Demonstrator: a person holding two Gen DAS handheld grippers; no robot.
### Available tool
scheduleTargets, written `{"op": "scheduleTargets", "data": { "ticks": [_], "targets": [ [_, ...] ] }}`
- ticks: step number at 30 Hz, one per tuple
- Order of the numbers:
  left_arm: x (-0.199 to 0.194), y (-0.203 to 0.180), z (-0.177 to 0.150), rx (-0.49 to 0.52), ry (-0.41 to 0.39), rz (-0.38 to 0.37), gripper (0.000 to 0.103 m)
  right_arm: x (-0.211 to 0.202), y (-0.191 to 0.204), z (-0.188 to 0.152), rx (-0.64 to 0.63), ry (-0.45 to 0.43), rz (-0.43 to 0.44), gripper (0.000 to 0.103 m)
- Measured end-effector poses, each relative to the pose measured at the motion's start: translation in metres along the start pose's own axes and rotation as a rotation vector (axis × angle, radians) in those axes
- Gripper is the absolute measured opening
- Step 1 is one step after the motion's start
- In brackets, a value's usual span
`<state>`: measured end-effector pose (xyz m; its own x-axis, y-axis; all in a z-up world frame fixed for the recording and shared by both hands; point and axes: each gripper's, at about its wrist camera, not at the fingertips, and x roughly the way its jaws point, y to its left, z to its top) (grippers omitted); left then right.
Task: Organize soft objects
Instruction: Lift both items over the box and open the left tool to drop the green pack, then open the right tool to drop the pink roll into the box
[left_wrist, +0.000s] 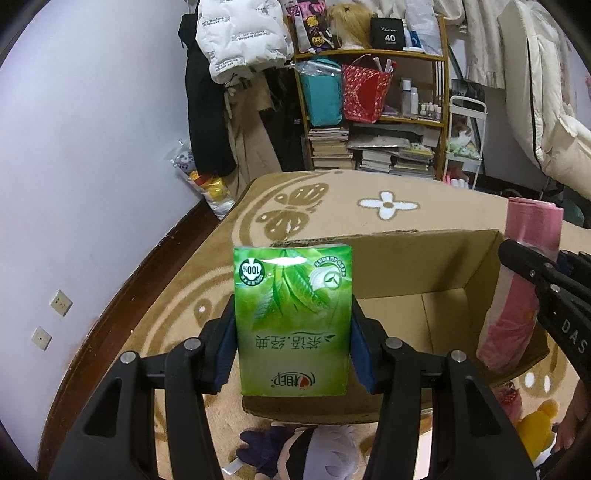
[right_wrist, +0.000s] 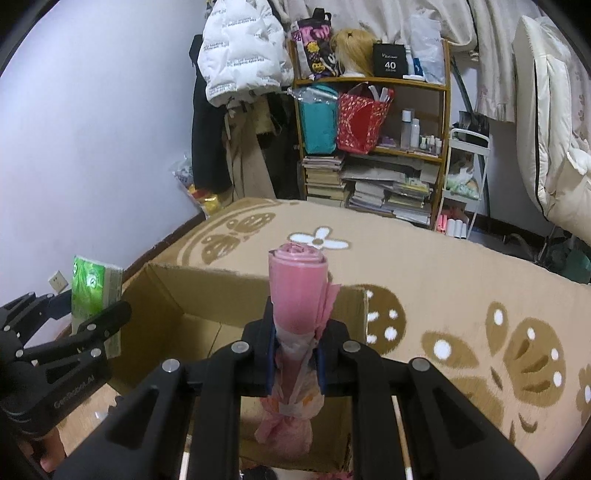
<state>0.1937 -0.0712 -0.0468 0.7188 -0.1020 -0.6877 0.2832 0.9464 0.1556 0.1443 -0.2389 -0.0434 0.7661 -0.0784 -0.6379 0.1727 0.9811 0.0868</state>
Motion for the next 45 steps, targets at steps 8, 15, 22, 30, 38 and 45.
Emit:
{"op": "scheduleTargets", "data": {
  "ticks": [8,15,22,30,38,45],
  "targets": [
    [-0.008,-0.004,0.001,0.016,-0.04,0.035,0.072,0.001,0.003,-0.005,-0.006,0.015,-0.007,0.021],
    [-0.019,0.0,0.002,0.011,-0.072,0.071,0.093,-0.004,0.002,-0.005,0.001,0.005,0.0,0.05],
    [-0.031,0.017,0.003,-0.032,-0.086,0.106,0.102,-0.03,0.0,-0.002,0.028,-0.066,0.022,0.089],
    [-0.049,0.038,-0.004,-0.063,-0.075,0.146,0.103,-0.049,-0.008,-0.004,0.07,-0.08,0.024,0.103],
    [-0.072,0.054,-0.024,-0.117,-0.014,0.133,0.103,-0.067,-0.01,-0.009,0.097,-0.071,0.04,0.103],
    [-0.09,0.057,-0.041,-0.118,0.016,0.139,0.103,-0.09,-0.003,-0.016,0.069,-0.068,0.046,0.103]
  ]
}}
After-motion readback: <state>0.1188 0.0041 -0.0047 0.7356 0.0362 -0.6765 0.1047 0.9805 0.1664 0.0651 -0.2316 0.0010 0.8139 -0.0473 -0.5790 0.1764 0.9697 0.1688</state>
